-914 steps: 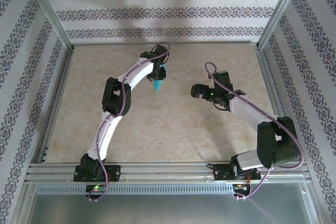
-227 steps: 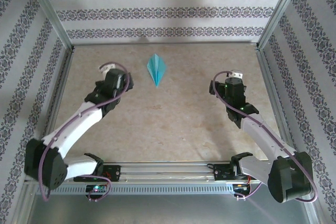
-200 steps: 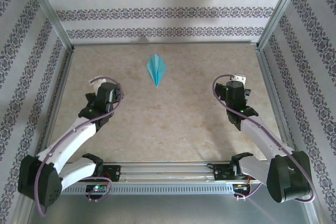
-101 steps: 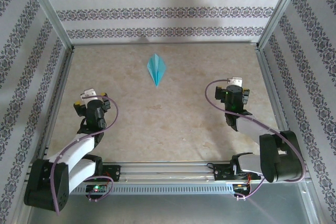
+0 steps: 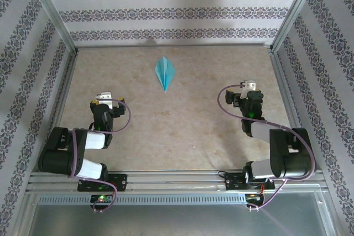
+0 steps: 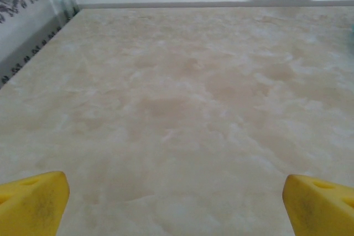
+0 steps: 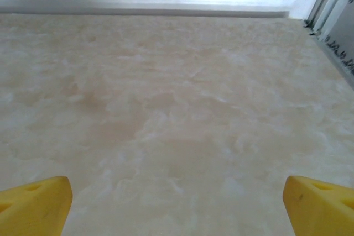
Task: Fold a paper plane with a square sheet of paper (pick it up from the middle)
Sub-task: Reset both arms
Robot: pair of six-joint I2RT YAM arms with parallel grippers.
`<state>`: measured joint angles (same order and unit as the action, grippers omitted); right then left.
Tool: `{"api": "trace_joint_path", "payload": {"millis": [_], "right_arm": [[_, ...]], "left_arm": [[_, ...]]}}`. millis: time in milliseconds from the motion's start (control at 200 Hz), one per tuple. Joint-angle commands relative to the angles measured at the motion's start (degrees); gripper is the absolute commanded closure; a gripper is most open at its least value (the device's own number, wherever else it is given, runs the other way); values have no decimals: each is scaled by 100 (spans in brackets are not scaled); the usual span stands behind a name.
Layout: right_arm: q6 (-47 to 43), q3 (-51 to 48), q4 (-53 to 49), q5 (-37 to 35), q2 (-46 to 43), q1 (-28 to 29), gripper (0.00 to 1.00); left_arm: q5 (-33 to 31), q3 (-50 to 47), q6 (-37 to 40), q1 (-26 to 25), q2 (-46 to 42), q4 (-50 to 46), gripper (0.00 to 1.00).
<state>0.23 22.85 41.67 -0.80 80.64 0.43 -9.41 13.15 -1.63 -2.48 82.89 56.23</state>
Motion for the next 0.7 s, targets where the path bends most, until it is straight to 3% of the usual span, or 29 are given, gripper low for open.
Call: {"api": "trace_joint_path", "payload": {"millis": [0, 220, 395, 695], "right_arm": [[67, 4, 508, 511, 220, -68, 2], [86, -70, 999, 583, 601, -87, 2], [135, -38, 939, 423, 614, -87, 2], [145, -37, 931, 406, 622, -91, 2]], "left_arm": [[349, 140, 71, 116, 191, 693, 1], [325, 288, 64, 151, 934, 1170, 1], [55, 812, -26, 117, 802, -76, 1], [97, 773, 30, 116, 853, 114, 1]]}}
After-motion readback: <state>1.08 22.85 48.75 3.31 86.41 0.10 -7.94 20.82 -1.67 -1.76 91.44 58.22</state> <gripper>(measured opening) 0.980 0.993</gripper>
